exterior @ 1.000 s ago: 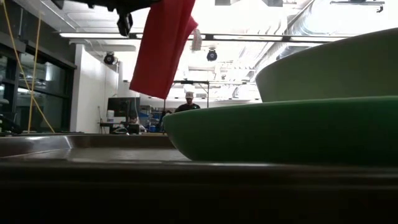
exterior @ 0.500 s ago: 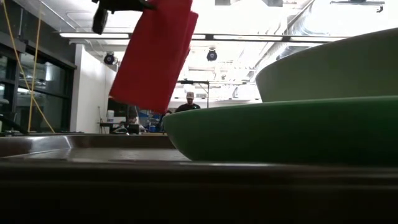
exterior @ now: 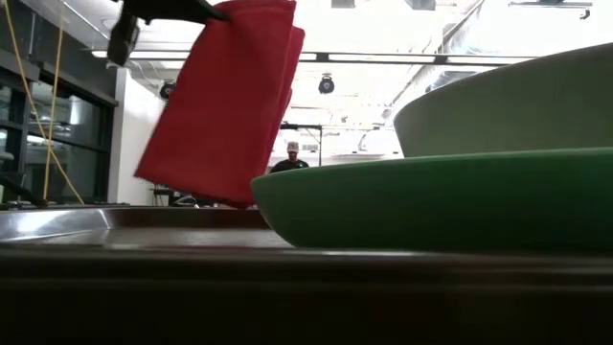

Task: Set up tray
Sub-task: Put the red napkin to the left of the green plate on the brown serving tray

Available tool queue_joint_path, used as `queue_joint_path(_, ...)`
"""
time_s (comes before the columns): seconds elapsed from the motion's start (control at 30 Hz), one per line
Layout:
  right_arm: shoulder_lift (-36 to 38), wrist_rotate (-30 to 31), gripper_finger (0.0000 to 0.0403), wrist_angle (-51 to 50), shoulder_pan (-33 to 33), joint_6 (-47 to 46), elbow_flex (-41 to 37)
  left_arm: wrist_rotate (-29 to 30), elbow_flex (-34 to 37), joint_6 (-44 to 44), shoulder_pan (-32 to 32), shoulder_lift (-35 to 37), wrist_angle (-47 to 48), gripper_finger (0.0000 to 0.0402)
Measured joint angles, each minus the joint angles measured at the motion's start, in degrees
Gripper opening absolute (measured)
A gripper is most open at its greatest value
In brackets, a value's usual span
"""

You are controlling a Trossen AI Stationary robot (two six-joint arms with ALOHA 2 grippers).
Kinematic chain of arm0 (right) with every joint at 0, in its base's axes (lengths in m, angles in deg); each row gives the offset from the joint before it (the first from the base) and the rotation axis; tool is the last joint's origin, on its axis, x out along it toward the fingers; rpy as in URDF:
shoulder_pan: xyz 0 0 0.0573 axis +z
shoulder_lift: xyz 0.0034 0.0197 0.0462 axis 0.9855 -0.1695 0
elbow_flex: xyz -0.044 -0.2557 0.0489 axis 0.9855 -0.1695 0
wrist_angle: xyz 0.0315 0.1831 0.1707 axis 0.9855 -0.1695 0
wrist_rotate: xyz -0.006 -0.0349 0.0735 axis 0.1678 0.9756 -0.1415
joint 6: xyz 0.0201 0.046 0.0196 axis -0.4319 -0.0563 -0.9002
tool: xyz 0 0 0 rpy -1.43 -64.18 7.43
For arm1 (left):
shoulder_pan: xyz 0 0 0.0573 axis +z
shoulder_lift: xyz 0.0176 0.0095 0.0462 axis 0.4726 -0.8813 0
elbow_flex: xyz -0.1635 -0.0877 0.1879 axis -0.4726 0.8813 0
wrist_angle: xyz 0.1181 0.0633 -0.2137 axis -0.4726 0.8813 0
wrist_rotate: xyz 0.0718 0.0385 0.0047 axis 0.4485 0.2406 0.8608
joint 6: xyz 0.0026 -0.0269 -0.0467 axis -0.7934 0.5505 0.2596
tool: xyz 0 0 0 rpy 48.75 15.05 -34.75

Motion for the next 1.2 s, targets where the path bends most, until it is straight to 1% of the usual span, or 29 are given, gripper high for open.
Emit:
queue_joint_path(0.13,0.02,-0.62,0.0,0.0,0.0,-0.23,0.0,6.22,0.02,3.6,-3.93,-0.76,-0.03,0.0011)
queue_joint_path(0.27,0.02,-1.01,0.0,0.0,0.01,-1.42,0.0,11.87,-0.54,3.65,-7.64,-0.75,-0.03,0.0011)
queue_joint_path(0.5,0.02,-1.76,0.0,0.04,-0.01,-2.7,0.0,21.31,-4.68,-1.9,-13.41,-1.71,-0.3,0.0011)
queue_joint_path(0.63,0.02,-2.06,0.0,0.17,-0.01,-4.13,-0.02,25.45,-6.46,-2.71,-16.23,-3.35,-0.25,0.0011)
queue_joint_path(0.73,0.02,-3.05,0.0,0.38,0.0,-4.13,-0.02,25.71,-6.52,-1.25,-17.73,-5.14,-0.75,0.0011)
queue_joint_path(0.83,0.02,-3.43,0.0,0.39,0.0,-4.0,-0.02,26.37,-6.52,3.74,-18.61,-7.84,-1.87,0.0011)
queue_joint_path(0.9,0.02,-3.54,0.0,0.45,0.0,-3.86,-0.02,27.13,-6.52,5.45,-18.89,-10.16,-4.68,0.0011)
queue_joint_path(1.0,0.02,-4.86,0.0,0.51,0.0,-2.58,-0.02,27.48,-6.49,5.41,-18.88,-13.86,-10.8,0.0011)
queue_joint_path(1.07,0.02,-5.49,0.0,0.5,-0.01,-2.29,-0.02,28.29,-6.8,5.39,-18.85,-16.48,-16.4,0.0011)
queue_joint_path(1.13,0.02,-6.48,0.0,0.5,0.0,-2.19,-0.02,28.15,-8.58,4.57,-18.73,-19.56,-19.81,0.0011)
queue_joint_path(1.2,0.02,-7.93,0.0,0.48,-0.01,-1.92,-0.02,28.18,-10.73,3.72,-18.74,-21.82,-20.86,0.0011)
